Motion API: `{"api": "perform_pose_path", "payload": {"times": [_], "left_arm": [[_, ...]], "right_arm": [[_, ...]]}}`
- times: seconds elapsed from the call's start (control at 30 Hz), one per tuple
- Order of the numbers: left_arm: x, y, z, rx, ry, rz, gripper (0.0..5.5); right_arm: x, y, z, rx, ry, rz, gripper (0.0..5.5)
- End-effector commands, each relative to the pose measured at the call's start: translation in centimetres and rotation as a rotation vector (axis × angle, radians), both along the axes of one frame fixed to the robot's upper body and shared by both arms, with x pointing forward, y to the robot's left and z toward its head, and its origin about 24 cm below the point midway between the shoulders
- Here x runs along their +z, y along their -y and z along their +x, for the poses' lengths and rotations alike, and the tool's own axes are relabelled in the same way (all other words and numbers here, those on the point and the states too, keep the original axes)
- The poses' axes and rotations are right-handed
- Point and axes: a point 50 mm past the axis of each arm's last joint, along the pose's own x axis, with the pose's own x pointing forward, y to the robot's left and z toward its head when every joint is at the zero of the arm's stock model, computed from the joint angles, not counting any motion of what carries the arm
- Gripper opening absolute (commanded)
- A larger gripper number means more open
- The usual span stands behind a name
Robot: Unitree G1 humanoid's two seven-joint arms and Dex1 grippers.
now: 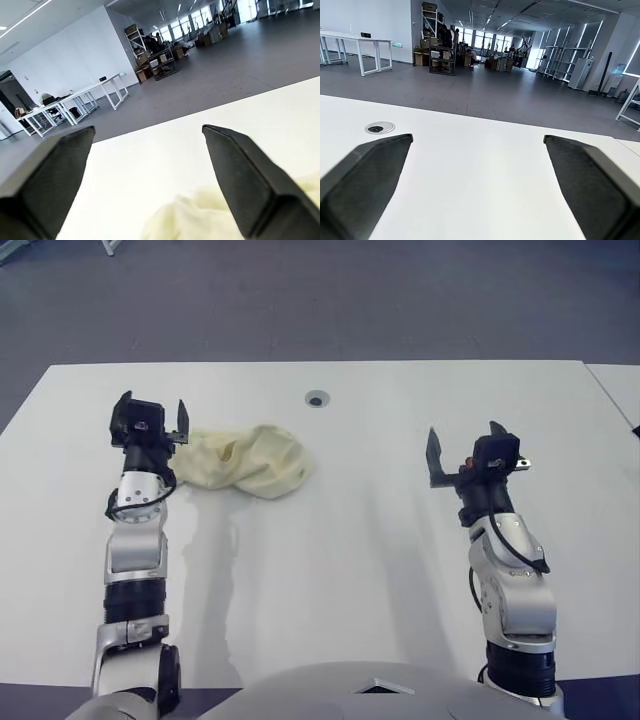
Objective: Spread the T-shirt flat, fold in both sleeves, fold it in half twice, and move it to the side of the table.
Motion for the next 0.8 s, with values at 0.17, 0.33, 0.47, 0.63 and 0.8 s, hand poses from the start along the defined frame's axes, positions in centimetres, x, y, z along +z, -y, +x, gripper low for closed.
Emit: {"api": "perform_pose_path", "payload": {"times": [0.17,0.33,0.47,0.63,0.8], "left_arm": [[-2.0,-4.2,0.9,0.076,-0.205,0.183,5.24],[-5.3,-1.1,0.3,-0.039,-0.308,0.129,5.39],[-6.6,1.1,-0.6,-0.095,-0.331,0.123,5.39],[-6.5,4.4,-1.4,-0.227,-0.309,0.162,5.39],[-6.2,8.9,-2.1,-0.446,-0.301,0.189,5.39]], "right_arm": [[-0.2,-0.2,-0.1,0.022,-0.028,0.008,5.40],[-0.1,0.0,-0.2,0.025,-0.037,0.010,5.40],[0.8,0.0,-0.4,0.087,-0.014,-0.056,5.40],[2.9,0.9,0.1,0.204,0.036,-0.242,5.40],[5.1,1.8,0.8,0.278,0.073,-0.319,5.40]]}}
